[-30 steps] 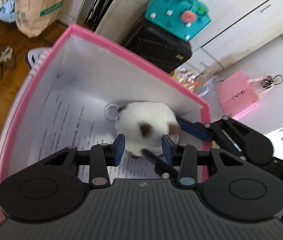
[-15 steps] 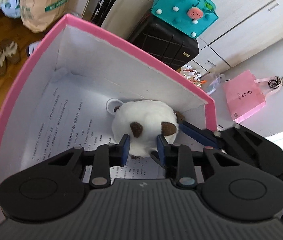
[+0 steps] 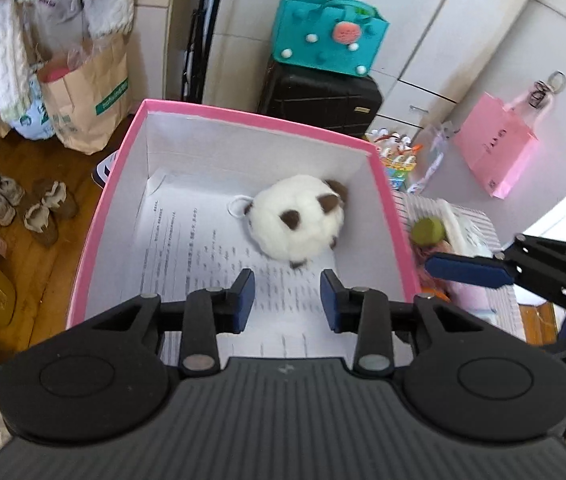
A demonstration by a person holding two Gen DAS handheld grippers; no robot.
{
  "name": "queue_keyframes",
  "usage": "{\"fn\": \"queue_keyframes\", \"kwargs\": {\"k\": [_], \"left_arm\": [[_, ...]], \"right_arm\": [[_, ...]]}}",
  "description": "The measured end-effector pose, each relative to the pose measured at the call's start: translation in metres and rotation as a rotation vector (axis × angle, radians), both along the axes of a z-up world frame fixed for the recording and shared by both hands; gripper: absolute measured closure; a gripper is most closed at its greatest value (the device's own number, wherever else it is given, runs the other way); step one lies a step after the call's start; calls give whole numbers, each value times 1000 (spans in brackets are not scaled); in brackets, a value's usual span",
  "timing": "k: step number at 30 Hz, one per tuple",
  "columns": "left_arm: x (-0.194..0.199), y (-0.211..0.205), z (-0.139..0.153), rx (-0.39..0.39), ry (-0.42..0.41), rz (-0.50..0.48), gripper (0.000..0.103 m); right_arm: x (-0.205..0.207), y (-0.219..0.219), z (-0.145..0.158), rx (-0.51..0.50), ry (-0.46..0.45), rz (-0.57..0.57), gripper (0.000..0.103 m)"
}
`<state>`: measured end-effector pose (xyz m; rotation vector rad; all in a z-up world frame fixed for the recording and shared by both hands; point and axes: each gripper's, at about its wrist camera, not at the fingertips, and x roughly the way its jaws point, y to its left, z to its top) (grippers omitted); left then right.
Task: Organize soft objects
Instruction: 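Open the left gripper to drop the cat into the box, withdraw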
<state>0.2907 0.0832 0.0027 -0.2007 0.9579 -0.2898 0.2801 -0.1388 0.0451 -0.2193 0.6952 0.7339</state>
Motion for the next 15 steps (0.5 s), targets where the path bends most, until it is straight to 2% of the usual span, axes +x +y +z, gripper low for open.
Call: {"fn": "queue_keyframes", "kwargs": {"k": [15], "left_arm": [[-109, -7, 68, 117, -130, -84, 59]], "right_arm": [[-80, -12, 53, 52, -49, 64, 51]]}}
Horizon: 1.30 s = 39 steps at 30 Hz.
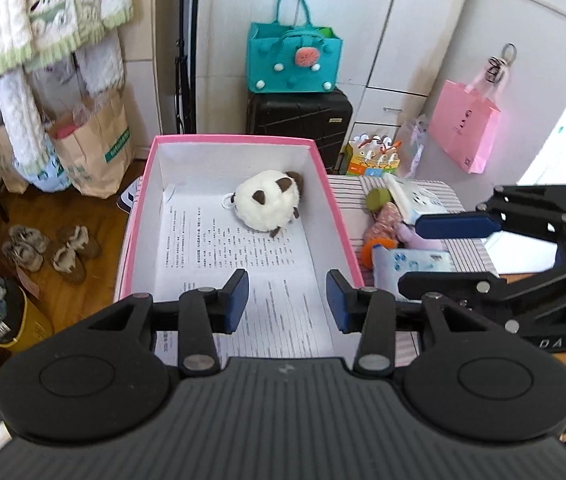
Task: Organize soft objects
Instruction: 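Open the left gripper to drop the cat into the box, withdraw, then move the left gripper down to the blue-and-white wet-wipes pack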
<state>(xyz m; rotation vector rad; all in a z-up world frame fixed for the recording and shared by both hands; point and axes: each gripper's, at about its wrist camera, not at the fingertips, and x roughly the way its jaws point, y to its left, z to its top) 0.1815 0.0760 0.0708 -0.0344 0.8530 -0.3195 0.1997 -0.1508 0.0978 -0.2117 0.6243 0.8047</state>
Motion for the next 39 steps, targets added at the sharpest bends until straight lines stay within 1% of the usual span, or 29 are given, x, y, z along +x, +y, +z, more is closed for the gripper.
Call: {"fn": "queue_keyframes", "kwargs": {"k": [5, 12, 16, 19, 21, 23, 29, 30, 32, 33, 34, 36, 39], "left_arm": [[-31, -1, 13, 30, -12, -26, 58], [-62, -3, 21, 81, -43, -37, 54], [-78, -7, 19, 83, -55, -47, 52], [-98, -12, 13, 82, -104, -44, 51], [-110, -15, 8, 66, -117, -43, 51], [-119, -20, 4, 51, -124, -63, 51], [-133, -48, -10, 70, -164, -97, 48], [-132, -51, -12, 60, -167, -103, 47], [-131, -56, -18, 3, -165, -116, 47], [-129, -60, -21, -21, -173, -127, 47], [-129, -64, -23, -32, -180, -134, 46], [-125, -75, -29, -46, -198, -137, 45], [-118, -94, -37, -48, -216, -157, 43]], "right_arm": [[-28, -2, 12, 3, -9, 27, 50], [-66, -11, 20, -16, -65, 35, 49], [-87, -21, 17, -14, -83, 38, 46], [-101, -30, 11, -9, -85, 38, 44], [-108, -36, 6, -12, -86, 29, 44], [-115, -43, 0, -13, -85, 16, 44], [-127, -76, -16, 17, -70, -64, 41], [-127, -82, -19, 22, -69, -79, 39], [-128, -94, -25, 23, -78, -131, 35], [-128, -98, -29, 5, -99, -170, 33], [-129, -101, -33, -17, -123, -206, 30], [-128, -109, -43, -61, -157, -276, 29], [-121, -124, -56, -56, -147, -320, 26]]}}
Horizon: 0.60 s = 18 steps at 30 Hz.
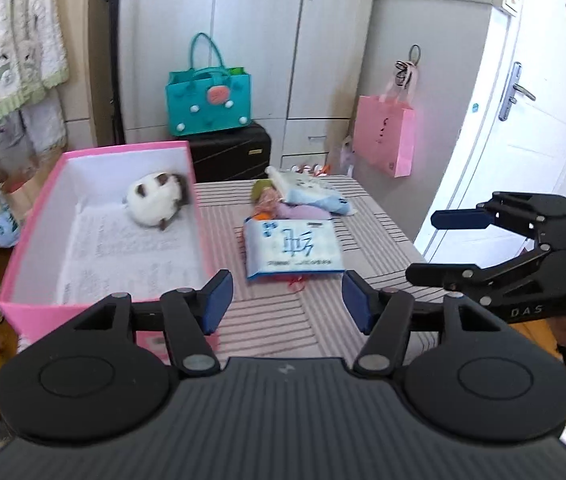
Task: Organize soft objects
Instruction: 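Move the left gripper down to the blue-and-white wet-wipes pack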
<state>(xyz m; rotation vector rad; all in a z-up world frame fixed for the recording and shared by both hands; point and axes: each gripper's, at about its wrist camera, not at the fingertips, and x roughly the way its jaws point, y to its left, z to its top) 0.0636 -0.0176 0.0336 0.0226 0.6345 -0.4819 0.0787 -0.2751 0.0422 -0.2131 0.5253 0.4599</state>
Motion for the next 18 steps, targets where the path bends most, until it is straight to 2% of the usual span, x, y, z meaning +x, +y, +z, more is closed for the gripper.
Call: {"fn": "queue_keyframes", "kwargs": {"k": [7, 11, 15, 18], "left_arm": [[27, -36, -19, -7, -19, -11, 38], [47, -57, -31, 21, -38, 21, 34], [70, -77, -42, 43, -22, 28, 32], [90, -88, -50, 51, 10, 40, 28]], "right_arm": [[20, -34, -32, 81, -6, -29, 15], [41, -40, -57, 104, -31, -52, 15], [62, -38, -80, 80, -51, -80, 15], [76, -37, -91, 98, -34, -97, 15]]}}
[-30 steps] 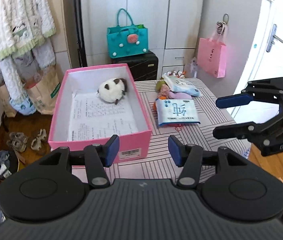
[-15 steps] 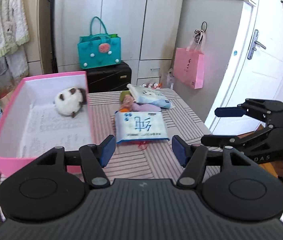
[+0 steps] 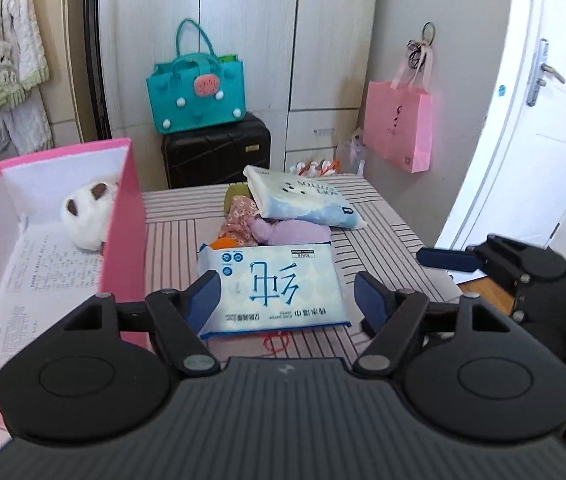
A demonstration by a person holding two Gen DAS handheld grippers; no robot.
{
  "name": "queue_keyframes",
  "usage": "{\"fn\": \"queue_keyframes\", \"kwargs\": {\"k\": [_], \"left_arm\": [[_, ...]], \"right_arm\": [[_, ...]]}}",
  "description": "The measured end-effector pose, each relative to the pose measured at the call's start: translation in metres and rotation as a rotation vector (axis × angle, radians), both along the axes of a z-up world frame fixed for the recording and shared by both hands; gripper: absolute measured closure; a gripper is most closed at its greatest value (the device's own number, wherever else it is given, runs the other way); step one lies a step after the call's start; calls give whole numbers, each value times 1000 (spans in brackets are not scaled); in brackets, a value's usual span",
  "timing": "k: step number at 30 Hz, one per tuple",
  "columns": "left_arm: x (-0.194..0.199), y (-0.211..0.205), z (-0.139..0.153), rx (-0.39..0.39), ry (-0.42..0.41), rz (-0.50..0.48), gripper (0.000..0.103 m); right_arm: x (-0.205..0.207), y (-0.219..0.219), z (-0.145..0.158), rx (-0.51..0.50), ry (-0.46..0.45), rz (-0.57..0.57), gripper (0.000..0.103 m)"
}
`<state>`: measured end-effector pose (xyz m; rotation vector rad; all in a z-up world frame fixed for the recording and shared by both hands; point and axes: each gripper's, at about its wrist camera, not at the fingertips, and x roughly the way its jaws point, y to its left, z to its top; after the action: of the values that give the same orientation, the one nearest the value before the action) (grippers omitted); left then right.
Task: Organize soft objects
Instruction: 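Move the left gripper down to the blue-and-white wet-wipes pack, then close the left gripper on the wipes pack edge and lift it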
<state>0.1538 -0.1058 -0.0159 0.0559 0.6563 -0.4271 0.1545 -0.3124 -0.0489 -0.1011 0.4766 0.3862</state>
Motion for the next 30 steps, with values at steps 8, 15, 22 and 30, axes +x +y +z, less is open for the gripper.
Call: {"fn": "queue_keyframes", "kwargs": {"k": [8, 15, 22, 30], "left_arm": [[42, -18, -21, 86, 1, 69, 24], [63, -10, -43, 52, 125, 87, 23], [79, -7, -52, 14, 176, 117, 17], [79, 1, -60, -66, 255, 149, 18]], "right_arm": [[32, 0, -23, 117, 97, -60, 15], [43, 6, -32, 164, 126, -71, 16], [51, 2, -40, 227, 166, -63, 32], [53, -10, -39, 257, 164, -69, 53]]}}
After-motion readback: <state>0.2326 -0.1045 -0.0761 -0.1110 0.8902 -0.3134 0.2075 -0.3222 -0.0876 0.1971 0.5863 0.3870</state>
